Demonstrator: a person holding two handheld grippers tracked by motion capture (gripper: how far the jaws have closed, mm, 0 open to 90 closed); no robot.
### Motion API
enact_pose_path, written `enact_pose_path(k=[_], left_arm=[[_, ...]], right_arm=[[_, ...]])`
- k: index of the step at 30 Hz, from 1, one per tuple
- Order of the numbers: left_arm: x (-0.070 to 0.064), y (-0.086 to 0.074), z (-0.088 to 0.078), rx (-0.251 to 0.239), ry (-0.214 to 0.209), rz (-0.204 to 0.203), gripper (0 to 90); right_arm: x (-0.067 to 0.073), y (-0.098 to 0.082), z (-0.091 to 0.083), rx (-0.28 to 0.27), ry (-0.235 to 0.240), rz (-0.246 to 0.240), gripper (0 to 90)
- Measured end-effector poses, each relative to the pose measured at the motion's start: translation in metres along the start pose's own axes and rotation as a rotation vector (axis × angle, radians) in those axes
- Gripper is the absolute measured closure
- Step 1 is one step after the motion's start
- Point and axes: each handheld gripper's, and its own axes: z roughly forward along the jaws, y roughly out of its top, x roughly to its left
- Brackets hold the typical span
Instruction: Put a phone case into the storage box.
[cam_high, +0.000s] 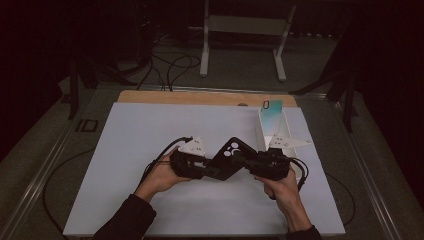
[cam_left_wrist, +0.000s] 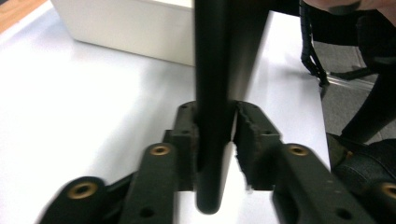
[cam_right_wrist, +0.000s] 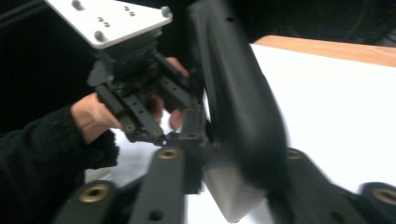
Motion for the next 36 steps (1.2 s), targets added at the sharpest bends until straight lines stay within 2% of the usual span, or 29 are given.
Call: enact_pose_path(k=[3, 5, 6, 7, 9, 11, 12, 14, 15, 19, 24, 29, 31, 36], left_arm=[[-0.001, 0.000, 0.001, 0.001, 0.003, 0.008, 77.6], [-0.002, 0.001, 0.001, 0.000, 0.002, 0.017, 79.3], [-0.002, 0.001, 0.001, 0.000, 0.002, 0.017, 79.4], [-0.002, 0.001, 0.001, 0.002, 0.006, 0.023, 79.4], [-0.004, 0.001, 0.000, 0.002, 0.015, 0.029, 79.6], [-0.004, 0.001, 0.000, 0.000, 0.018, 0.028, 79.7], [-0.003, 0.001, -0.002, -0.014, 0.038, 0.017, 79.8], [-0.003, 0.001, -0.003, -0.019, 0.046, 0.012, 79.9], [-0.002, 0.002, -0.005, -0.029, 0.070, 0.005, 80.0], [-0.001, 0.002, -0.006, -0.045, 0.108, -0.012, 80.0], [0.000, 0.002, -0.005, -0.056, 0.111, -0.028, 80.0], [-0.001, 0.002, -0.003, -0.047, 0.114, -0.024, 80.1], [-0.002, 0.003, 0.000, -0.043, 0.113, -0.022, 80.1], [-0.003, 0.003, 0.003, -0.045, 0.106, -0.036, 80.0]], right_arm=[[-0.001, 0.000, 0.001, 0.000, -0.008, 0.005, 61.0], [0.000, 0.001, 0.002, -0.004, -0.027, 0.007, 54.4], [0.000, 0.001, 0.002, -0.004, -0.027, 0.007, 54.4], [0.001, 0.001, 0.004, 0.001, -0.051, 0.007, 46.3], [0.002, 0.002, 0.005, 0.004, -0.082, 0.003, 38.5], [0.002, 0.002, 0.005, 0.004, -0.097, 0.003, 36.7], [0.003, 0.003, 0.005, -0.001, -0.120, 0.006, 27.6], [0.005, 0.003, 0.004, -0.011, -0.157, 0.008, 21.3], [0.006, 0.004, 0.003, -0.019, -0.172, 0.017, 18.6], [0.008, 0.007, 0.000, -0.074, -0.214, 0.049, 17.0], [0.012, 0.011, -0.001, -0.121, -0.252, 0.074, 17.3], [0.011, 0.012, 0.000, -0.160, -0.257, 0.112, 15.7], [0.012, 0.014, 0.003, -0.191, -0.259, 0.138, 15.7], [0.014, 0.017, 0.007, -0.212, -0.271, 0.143, 15.1]])
